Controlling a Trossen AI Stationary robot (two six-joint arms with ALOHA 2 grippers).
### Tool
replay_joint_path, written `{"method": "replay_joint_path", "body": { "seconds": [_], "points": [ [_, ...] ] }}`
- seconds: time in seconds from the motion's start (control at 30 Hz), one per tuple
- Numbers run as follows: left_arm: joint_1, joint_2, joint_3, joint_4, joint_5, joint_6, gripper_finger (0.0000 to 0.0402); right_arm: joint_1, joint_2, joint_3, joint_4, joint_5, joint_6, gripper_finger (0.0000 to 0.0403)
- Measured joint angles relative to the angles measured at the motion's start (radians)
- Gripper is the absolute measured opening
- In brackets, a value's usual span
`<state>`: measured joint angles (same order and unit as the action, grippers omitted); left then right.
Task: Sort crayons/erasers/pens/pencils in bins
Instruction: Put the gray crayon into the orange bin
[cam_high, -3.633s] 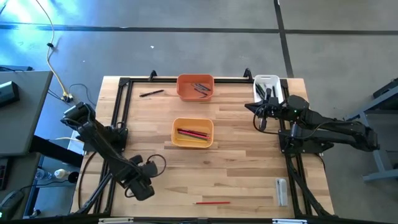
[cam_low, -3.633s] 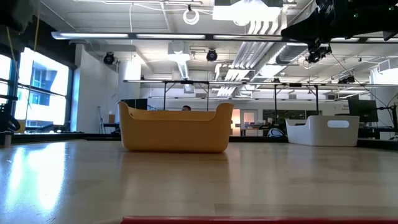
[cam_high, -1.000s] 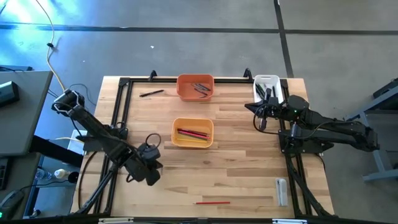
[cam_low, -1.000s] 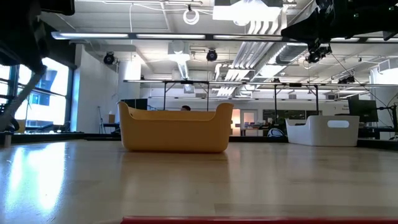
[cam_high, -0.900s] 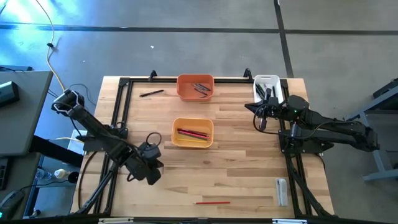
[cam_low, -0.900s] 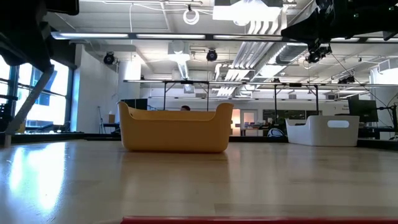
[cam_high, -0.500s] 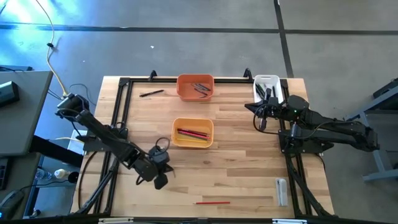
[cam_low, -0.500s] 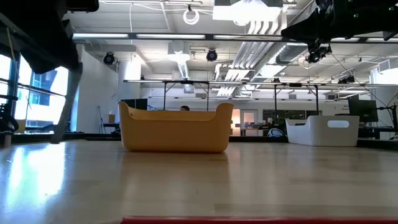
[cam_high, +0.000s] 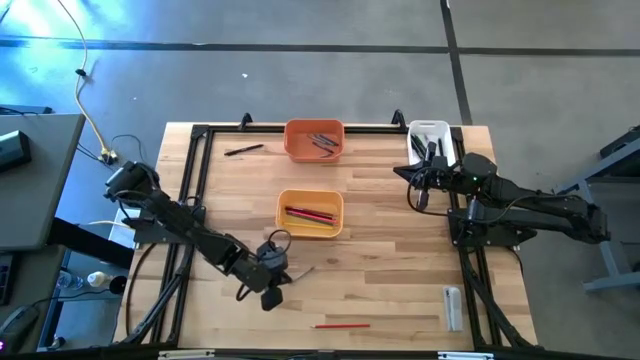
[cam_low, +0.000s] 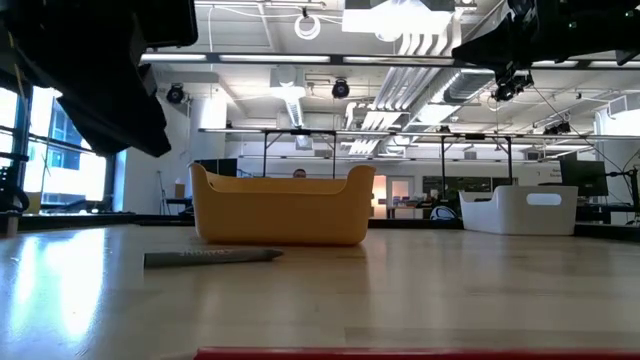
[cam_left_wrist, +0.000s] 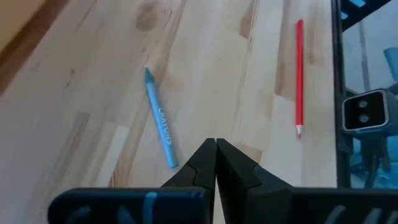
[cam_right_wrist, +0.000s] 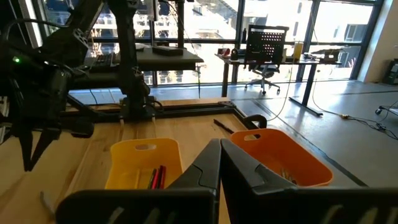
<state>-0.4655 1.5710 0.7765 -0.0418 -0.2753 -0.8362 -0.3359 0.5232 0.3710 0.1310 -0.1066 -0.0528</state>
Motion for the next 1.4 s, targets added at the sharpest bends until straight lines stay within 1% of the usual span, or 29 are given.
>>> {"method": "replay_joint_path", "body": {
  "seconds": [0.1,0.23,0.33,0.5,0.63,0.73,0.93,1.1,1.2,1.3,1.4],
  "points": [
    [0.001,0.032,0.000,0.008,0.000,-0.001,0.0009,0.000,0.000,0.000,-0.002,0.000,0.000,0.0000],
    [0.001,0.070,0.000,0.028,-0.006,-0.019,0.0038,0.000,0.000,0.000,-0.003,0.000,0.000,0.0000],
    [-0.004,0.102,0.014,0.016,-0.037,-0.020,0.0066,0.000,0.000,0.000,-0.003,0.000,0.000,0.0000],
    [-0.026,0.150,0.085,-0.058,-0.112,0.041,0.0107,0.000,0.000,0.000,-0.005,0.000,0.000,0.0000],
    [-0.034,0.191,0.125,-0.134,-0.129,0.044,0.0120,0.000,0.001,0.000,-0.007,0.000,0.000,0.0000],
    [-0.034,0.222,0.134,-0.126,-0.125,0.034,0.0121,0.000,0.002,0.000,-0.008,0.000,0.000,0.0000],
    [-0.033,0.261,0.134,-0.149,-0.103,0.015,0.0115,0.004,0.014,0.000,0.001,0.000,0.003,0.0000],
    [-0.034,0.280,0.136,-0.172,-0.100,0.003,0.0079,0.016,0.025,0.001,0.007,-0.002,0.010,0.0000],
    [-0.035,0.281,0.136,-0.174,-0.103,0.007,0.0048,0.055,0.041,0.001,0.009,-0.017,0.003,0.0000],
    [-0.036,0.282,0.136,-0.175,-0.112,0.008,0.0014,0.118,0.072,0.001,0.010,-0.018,-0.031,0.0000],
    [-0.039,0.283,0.135,-0.175,-0.116,0.009,0.0008,0.192,0.124,0.001,0.011,-0.004,-0.034,0.0000]
  ]
}}
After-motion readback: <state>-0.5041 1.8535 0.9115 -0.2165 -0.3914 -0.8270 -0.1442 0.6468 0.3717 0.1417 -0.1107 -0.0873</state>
